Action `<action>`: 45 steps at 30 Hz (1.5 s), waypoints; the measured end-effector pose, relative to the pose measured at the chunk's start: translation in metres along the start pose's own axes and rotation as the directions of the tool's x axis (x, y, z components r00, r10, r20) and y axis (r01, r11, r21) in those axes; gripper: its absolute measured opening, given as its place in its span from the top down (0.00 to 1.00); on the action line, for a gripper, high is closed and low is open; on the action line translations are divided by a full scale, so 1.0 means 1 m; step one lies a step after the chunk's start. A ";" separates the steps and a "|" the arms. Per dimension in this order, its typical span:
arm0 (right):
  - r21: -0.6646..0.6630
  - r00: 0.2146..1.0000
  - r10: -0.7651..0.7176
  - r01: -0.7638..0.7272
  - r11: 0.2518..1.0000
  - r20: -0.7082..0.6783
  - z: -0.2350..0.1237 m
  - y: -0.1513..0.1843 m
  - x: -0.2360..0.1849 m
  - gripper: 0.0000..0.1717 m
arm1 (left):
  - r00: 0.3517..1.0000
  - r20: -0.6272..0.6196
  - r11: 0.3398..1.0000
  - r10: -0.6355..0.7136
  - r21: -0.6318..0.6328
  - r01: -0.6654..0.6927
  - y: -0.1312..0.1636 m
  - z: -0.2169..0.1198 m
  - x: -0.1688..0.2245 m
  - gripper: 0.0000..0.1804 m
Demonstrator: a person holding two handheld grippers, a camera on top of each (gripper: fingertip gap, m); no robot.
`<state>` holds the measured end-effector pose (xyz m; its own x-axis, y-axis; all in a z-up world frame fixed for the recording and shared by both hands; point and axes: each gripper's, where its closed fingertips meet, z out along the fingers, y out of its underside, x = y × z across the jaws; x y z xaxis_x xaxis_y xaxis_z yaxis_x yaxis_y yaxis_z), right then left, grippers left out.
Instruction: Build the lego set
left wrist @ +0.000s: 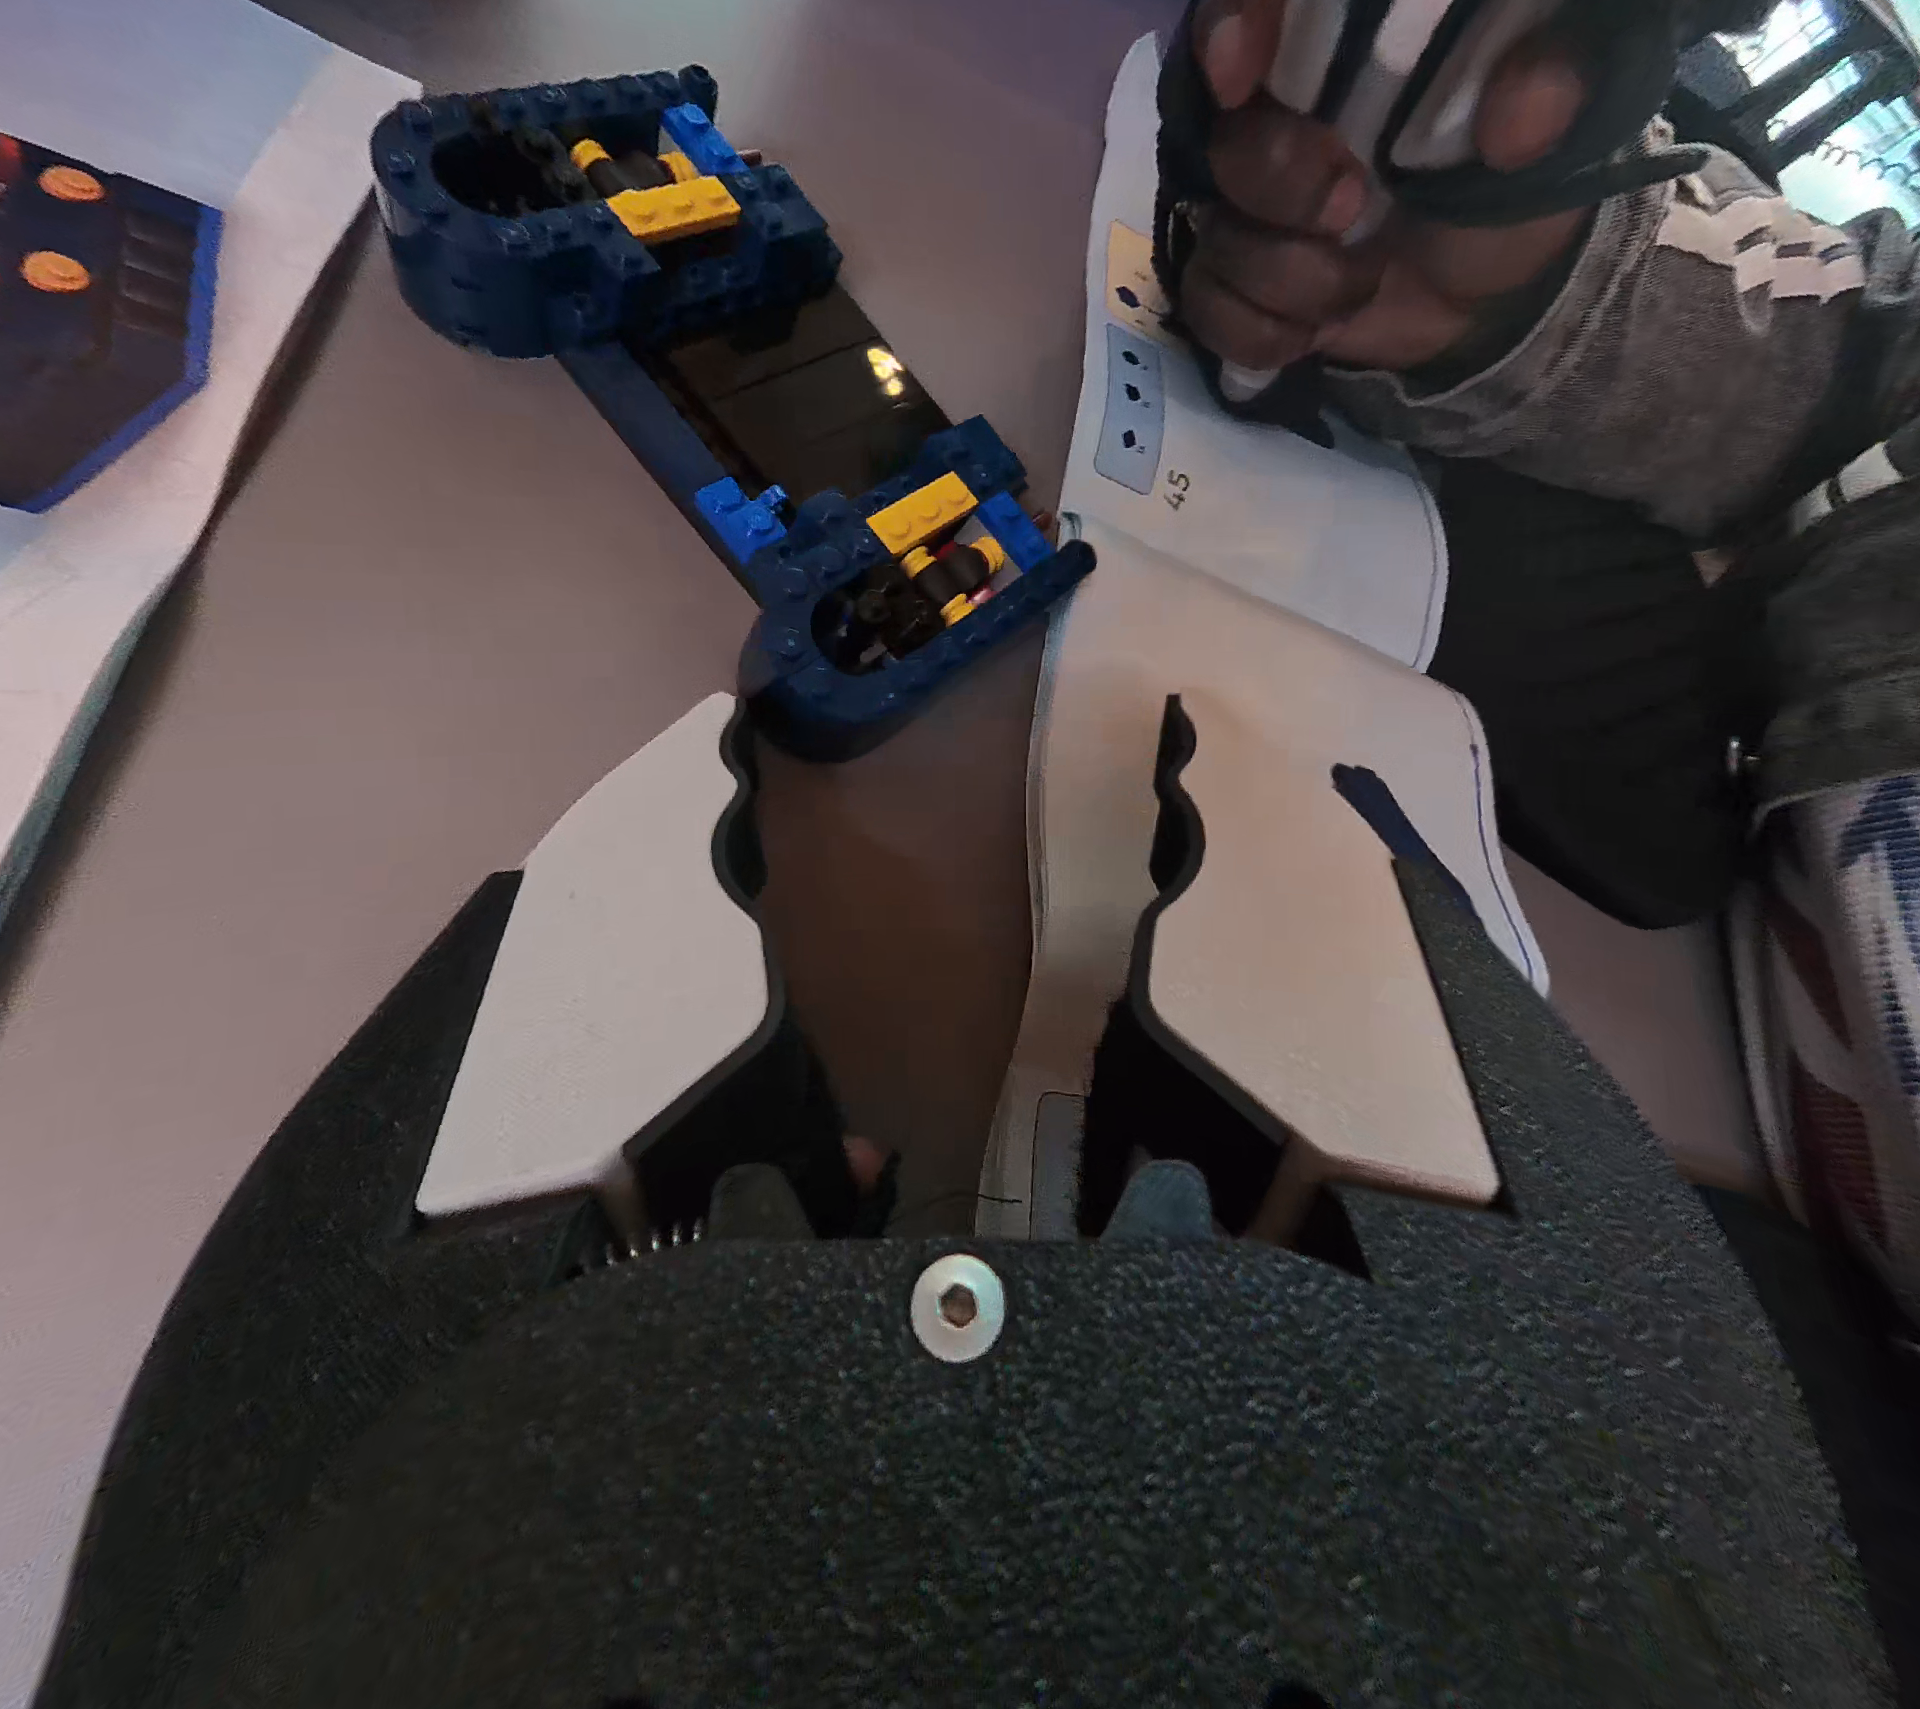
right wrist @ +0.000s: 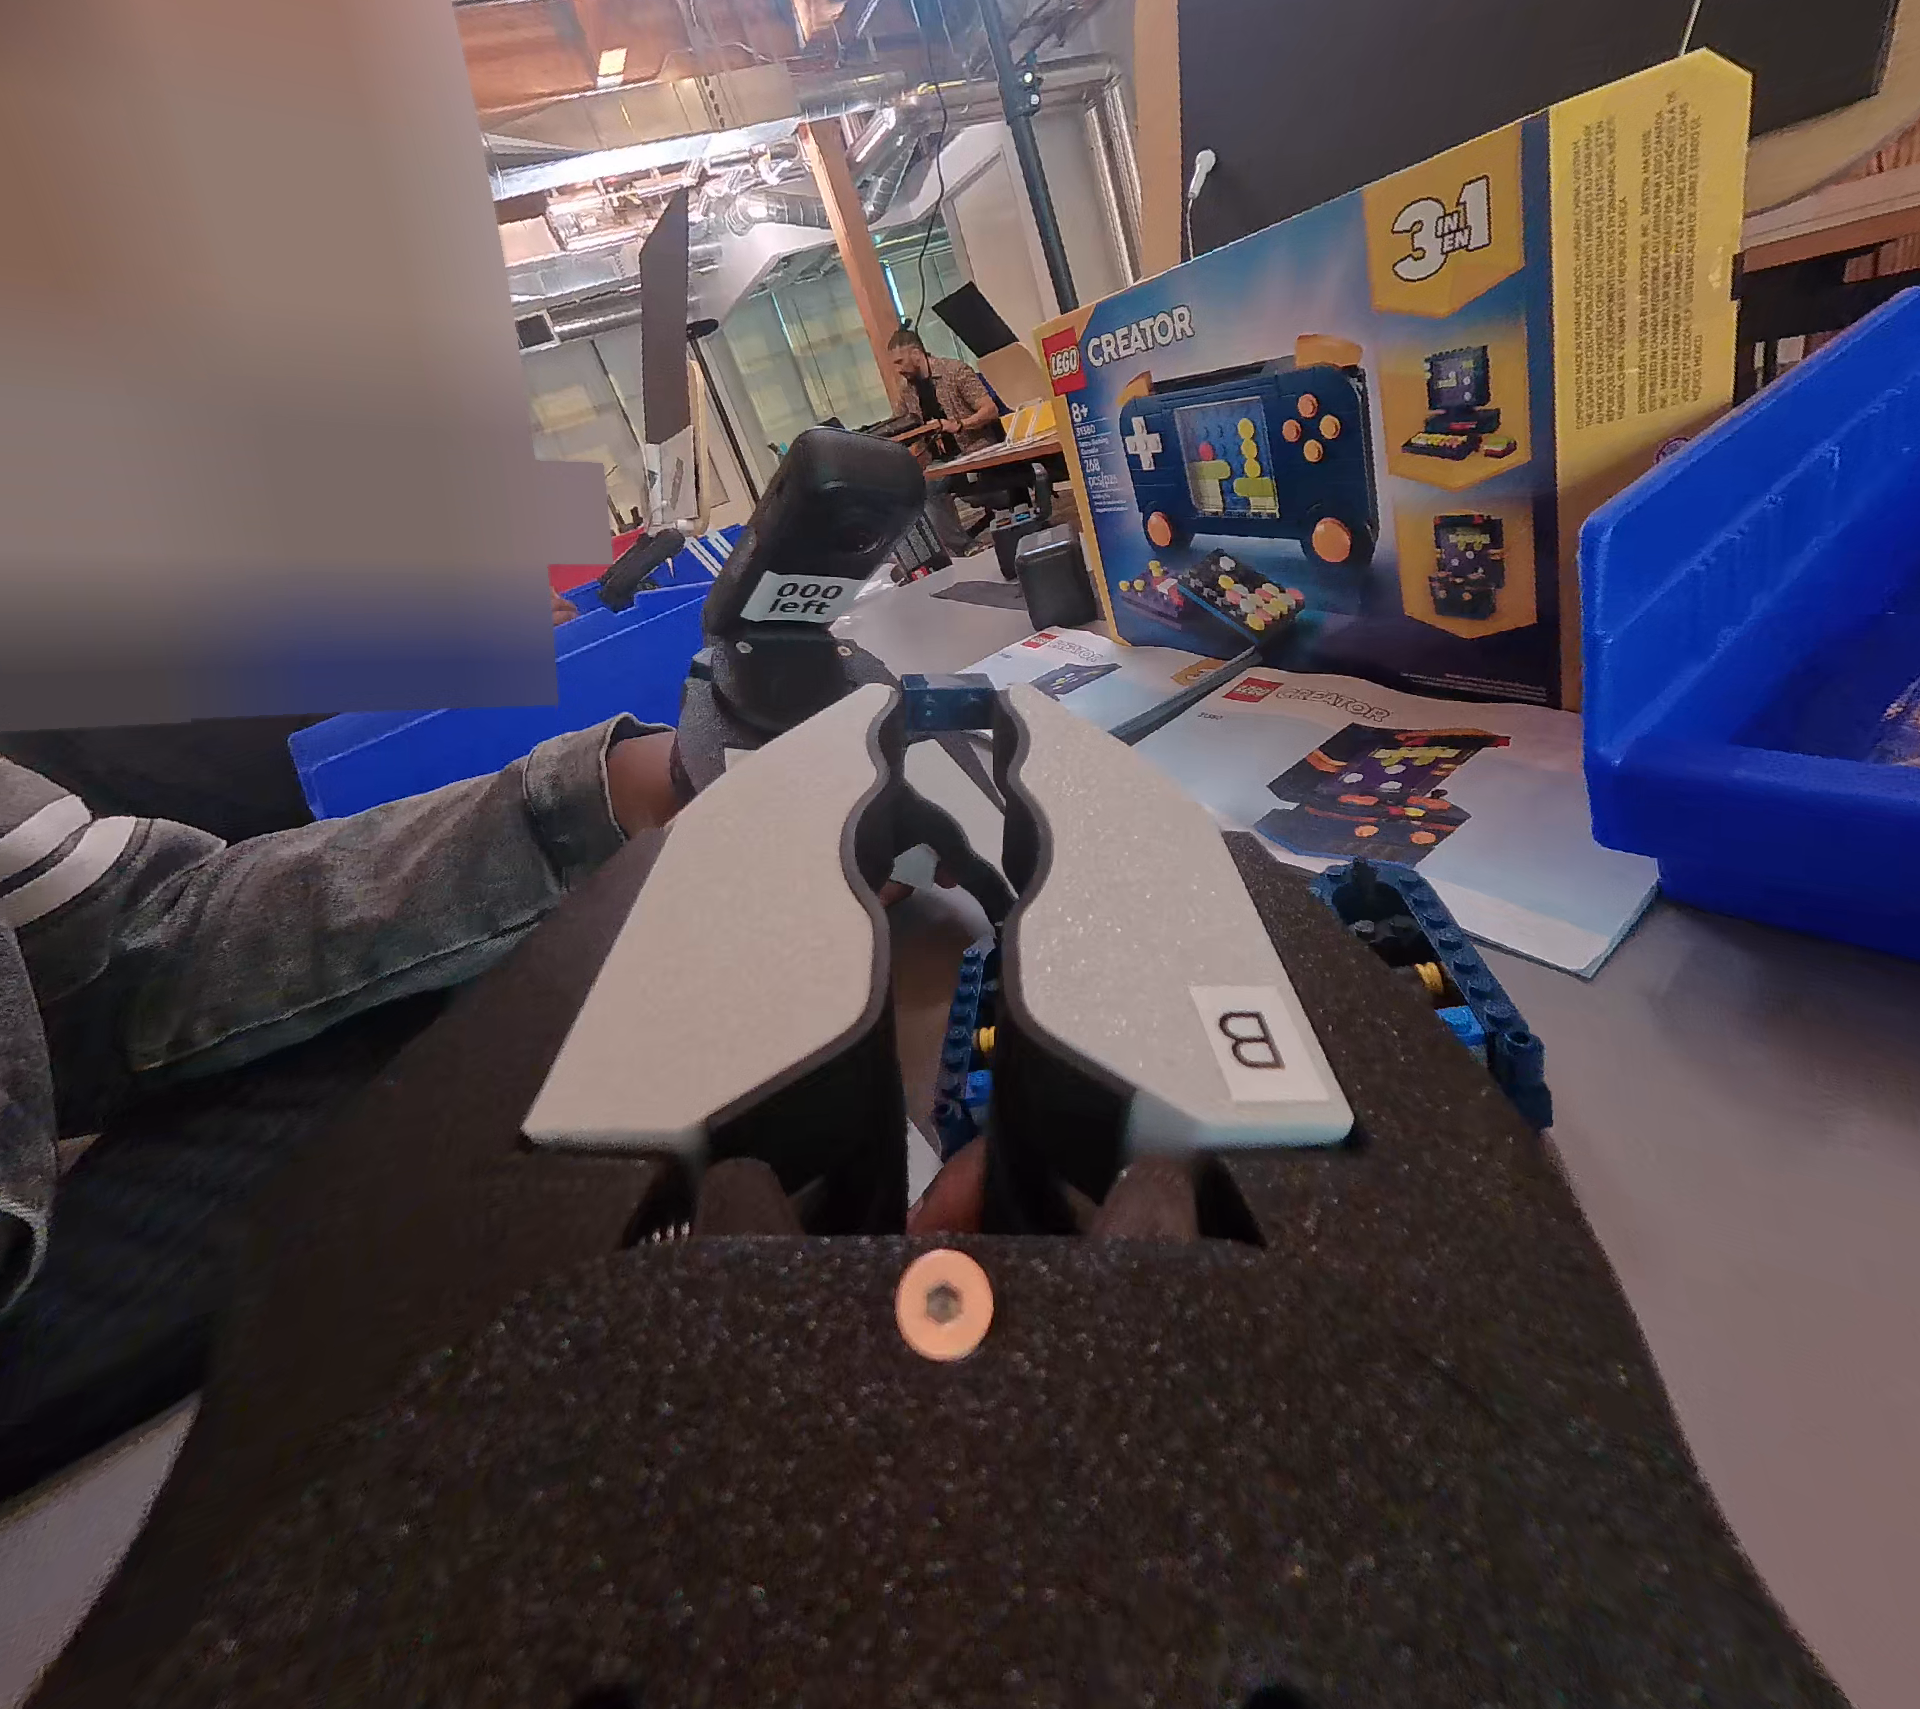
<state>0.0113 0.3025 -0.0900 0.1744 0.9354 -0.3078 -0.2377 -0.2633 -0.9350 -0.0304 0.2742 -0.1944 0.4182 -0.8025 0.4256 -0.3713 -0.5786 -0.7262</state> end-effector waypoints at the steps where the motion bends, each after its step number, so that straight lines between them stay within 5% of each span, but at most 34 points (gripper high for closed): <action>1: -0.001 1.000 -0.001 0.001 1.000 -0.001 0.000 0.000 0.000 0.91 | 1.000 -0.007 1.000 -0.001 -0.005 0.001 0.001 0.000 0.001 0.59; 6: -0.019 0.998 -0.032 0.031 0.999 -0.063 -0.004 -0.004 0.010 0.91 | 1.000 -0.018 0.999 0.020 -0.049 -0.021 0.006 -0.005 0.003 0.61; 8: -0.153 0.978 -0.105 0.077 0.985 -0.179 -0.010 0.003 0.032 0.91 | 1.000 -0.008 0.998 0.026 -0.063 -0.027 0.008 -0.008 0.001 0.61; 10: -0.440 0.947 -0.224 0.105 0.892 -0.228 -0.023 0.026 0.054 0.91 | 1.000 0.003 0.998 0.027 -0.062 -0.027 0.007 -0.011 0.000 0.60; 13: -0.755 0.910 -0.354 0.073 0.652 -0.218 -0.054 0.057 0.077 0.91 | 0.999 -0.017 0.998 0.032 -0.050 -0.033 0.006 -0.009 0.004 0.60; 17: -0.874 0.923 -0.361 0.065 0.481 -0.130 -0.058 0.091 0.076 0.91 | 0.998 -0.023 0.995 0.059 -0.078 -0.060 0.008 -0.003 0.009 0.58; 27: -0.877 0.911 -0.411 0.164 0.452 -0.041 -0.024 0.091 0.091 0.91 | 0.995 -0.102 0.996 0.001 -0.087 -0.010 0.010 -0.002 0.021 0.61; 37: -0.840 0.880 -0.376 0.422 0.341 0.289 0.025 0.102 0.087 0.91 | 0.979 -0.202 0.999 0.007 -0.051 -0.017 -0.002 0.010 0.046 0.60; 40: -0.837 0.857 -0.426 0.442 0.322 0.289 0.034 0.093 0.096 0.91 | 0.975 -0.220 0.998 0.004 -0.057 -0.017 -0.004 -0.006 0.047 0.65; 42: -0.812 0.860 -0.445 0.436 0.389 0.249 0.036 0.074 0.090 0.91 | 0.988 -0.150 0.999 0.028 -0.034 -0.034 -0.010 -0.027 0.036 0.66; 45: -0.736 0.902 -0.365 0.408 0.540 0.232 0.032 0.056 0.048 0.91 | 0.982 0.167 0.996 0.088 -0.034 -0.083 -0.011 -0.058 -0.015 0.60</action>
<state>-0.0237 0.3406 -0.1513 0.0225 0.9942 0.1048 0.6462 0.0655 -0.7604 -0.0802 0.2841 -0.1611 0.5169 -0.8143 0.2640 -0.4328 -0.5146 -0.7402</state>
